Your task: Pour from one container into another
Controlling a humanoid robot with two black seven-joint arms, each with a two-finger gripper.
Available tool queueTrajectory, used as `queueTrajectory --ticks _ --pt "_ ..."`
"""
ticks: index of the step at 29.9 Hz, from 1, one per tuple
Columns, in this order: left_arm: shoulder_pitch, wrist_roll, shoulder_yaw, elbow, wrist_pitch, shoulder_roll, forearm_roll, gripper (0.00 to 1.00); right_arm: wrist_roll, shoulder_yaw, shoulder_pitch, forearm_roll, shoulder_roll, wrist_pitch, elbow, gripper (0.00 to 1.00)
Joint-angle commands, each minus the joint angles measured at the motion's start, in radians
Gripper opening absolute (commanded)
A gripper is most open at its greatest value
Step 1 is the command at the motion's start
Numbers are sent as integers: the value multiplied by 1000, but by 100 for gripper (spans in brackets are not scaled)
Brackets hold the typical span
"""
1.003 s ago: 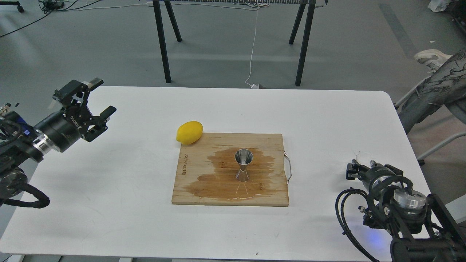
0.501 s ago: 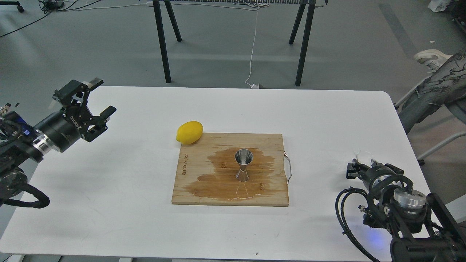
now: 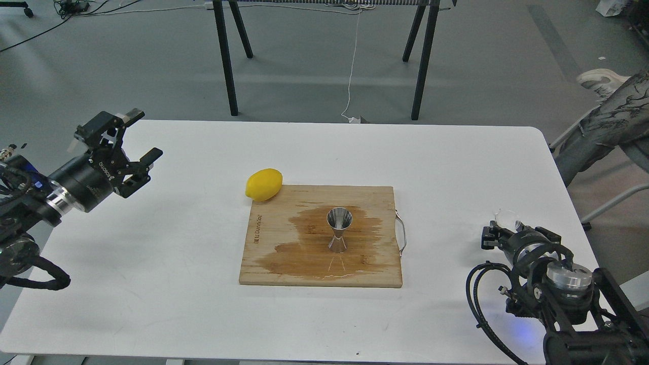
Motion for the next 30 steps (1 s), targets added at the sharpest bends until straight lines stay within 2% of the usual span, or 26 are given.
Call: queueTrajectory --ticks 1,11,14,19,30 --pt "0 0 0 0 0 2 0 96 1 -1 0 0 -1 0 0 56" --pt "0 0 0 0 0 1 0 96 1 -5 0 0 -1 0 0 66" --pt "0 0 0 0 0 5 0 96 1 -3 2 0 -1 0 3 73" --pt "0 0 0 0 0 5 -2 96 1 -1 2 0 1 0 15 95" --pt "0 0 0 0 0 2 0 96 0 -6 54 -15 -5 0 64 98"
